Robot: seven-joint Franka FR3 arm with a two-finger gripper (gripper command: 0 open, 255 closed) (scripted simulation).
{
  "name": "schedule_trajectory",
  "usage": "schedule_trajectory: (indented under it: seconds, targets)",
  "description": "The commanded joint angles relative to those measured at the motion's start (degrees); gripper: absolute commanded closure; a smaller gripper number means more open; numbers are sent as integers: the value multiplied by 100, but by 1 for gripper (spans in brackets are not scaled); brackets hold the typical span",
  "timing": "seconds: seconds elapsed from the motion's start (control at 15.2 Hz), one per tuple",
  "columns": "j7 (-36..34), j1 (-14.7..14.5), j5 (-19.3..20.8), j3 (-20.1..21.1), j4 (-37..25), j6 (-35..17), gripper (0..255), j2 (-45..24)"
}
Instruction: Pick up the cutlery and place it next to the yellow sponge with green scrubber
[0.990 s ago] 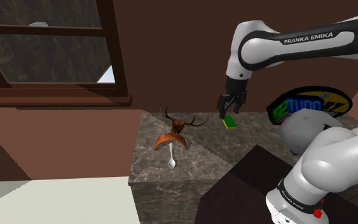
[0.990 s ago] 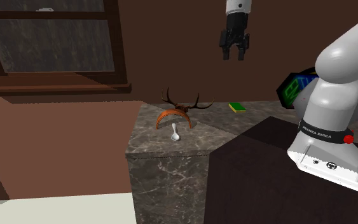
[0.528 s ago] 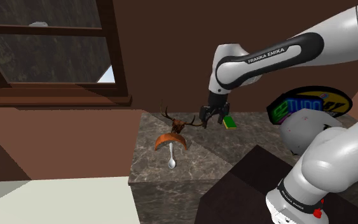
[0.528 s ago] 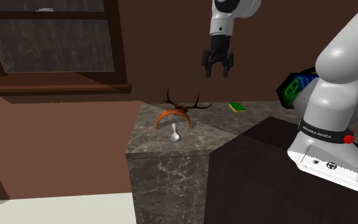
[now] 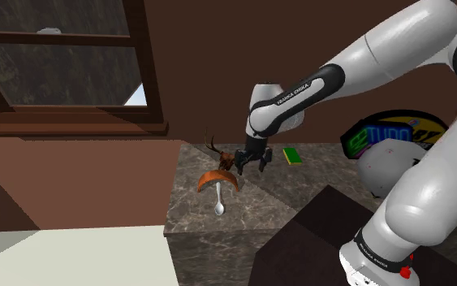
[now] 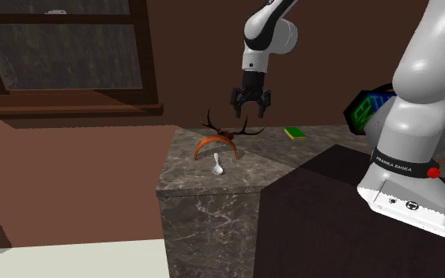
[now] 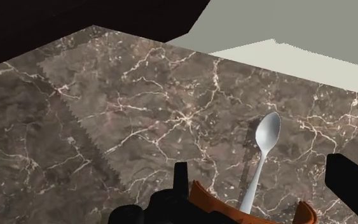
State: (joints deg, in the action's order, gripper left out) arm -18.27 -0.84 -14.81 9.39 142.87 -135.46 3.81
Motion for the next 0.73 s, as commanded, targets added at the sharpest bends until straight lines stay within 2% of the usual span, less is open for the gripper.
schedule_trajectory:
  seconds: [0.0,0.66]
  targets:
    - [-188,-18,-30,37,-185,-331,0,-474]
    - [-1023,-225,-62,-41,-1610,-1453,0,-2846]
